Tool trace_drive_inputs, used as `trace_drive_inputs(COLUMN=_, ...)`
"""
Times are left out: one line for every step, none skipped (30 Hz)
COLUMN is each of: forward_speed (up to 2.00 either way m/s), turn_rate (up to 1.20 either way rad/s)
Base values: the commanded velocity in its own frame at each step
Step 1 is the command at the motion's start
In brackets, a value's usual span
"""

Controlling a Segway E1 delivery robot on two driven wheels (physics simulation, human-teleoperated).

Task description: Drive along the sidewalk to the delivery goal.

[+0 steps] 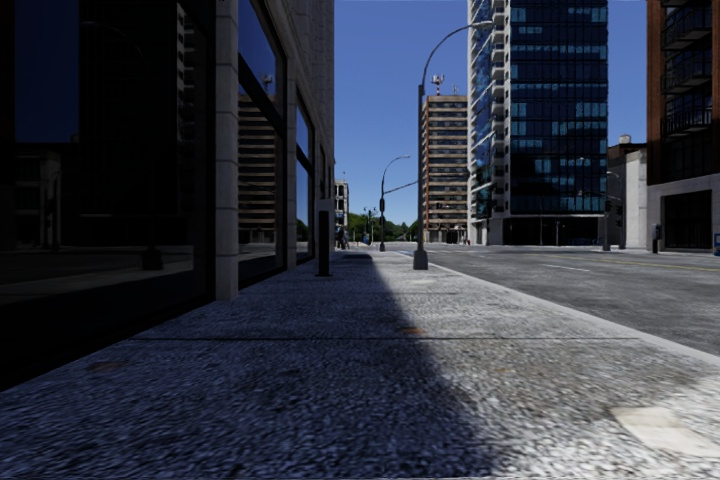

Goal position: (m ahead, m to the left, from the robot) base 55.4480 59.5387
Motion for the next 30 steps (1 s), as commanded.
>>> trace_drive_inputs(forward_speed=2.0, turn_rate=0.0)
trace_drive_inputs(forward_speed=2.0, turn_rate=0.0)
trace_drive_inputs(forward_speed=2.0, turn_rate=0.0)
trace_drive_inputs(forward_speed=2.0, turn_rate=0.0)
trace_drive_inputs(forward_speed=2.0, turn_rate=0.0)
trace_drive_inputs(forward_speed=2.0, turn_rate=0.0)
trace_drive_inputs(forward_speed=2.0, turn_rate=0.0)
trace_drive_inputs(forward_speed=2.0, turn_rate=0.0)
trace_drive_inputs(forward_speed=2.0, turn_rate=0.0)
trace_drive_inputs(forward_speed=2.0, turn_rate=0.0)
trace_drive_inputs(forward_speed=2.0, turn_rate=0.0)
trace_drive_inputs(forward_speed=2.0, turn_rate=0.0)
trace_drive_inputs(forward_speed=2.0, turn_rate=0.0)
trace_drive_inputs(forward_speed=2.0, turn_rate=0.0)
trace_drive_inputs(forward_speed=2.0, turn_rate=0.0)
trace_drive_inputs(forward_speed=2.0, turn_rate=0.0)
trace_drive_inputs(forward_speed=2.0, turn_rate=0.0)
trace_drive_inputs(forward_speed=2.0, turn_rate=0.0)
trace_drive_inputs(forward_speed=2.0, turn_rate=0.0)
trace_drive_inputs(forward_speed=2.0, turn_rate=0.0)
trace_drive_inputs(forward_speed=2.0, turn_rate=0.0)
trace_drive_inputs(forward_speed=2.0, turn_rate=0.0)
trace_drive_inputs(forward_speed=2.0, turn_rate=0.0)
trace_drive_inputs(forward_speed=2.0, turn_rate=0.0)
trace_drive_inputs(forward_speed=2.0, turn_rate=0.0)
trace_drive_inputs(forward_speed=2.0, turn_rate=0.0)
trace_drive_inputs(forward_speed=2.0, turn_rate=0.0)
trace_drive_inputs(forward_speed=2.0, turn_rate=0.0)
trace_drive_inputs(forward_speed=2.0, turn_rate=0.0)
trace_drive_inputs(forward_speed=2.0, turn_rate=0.0)
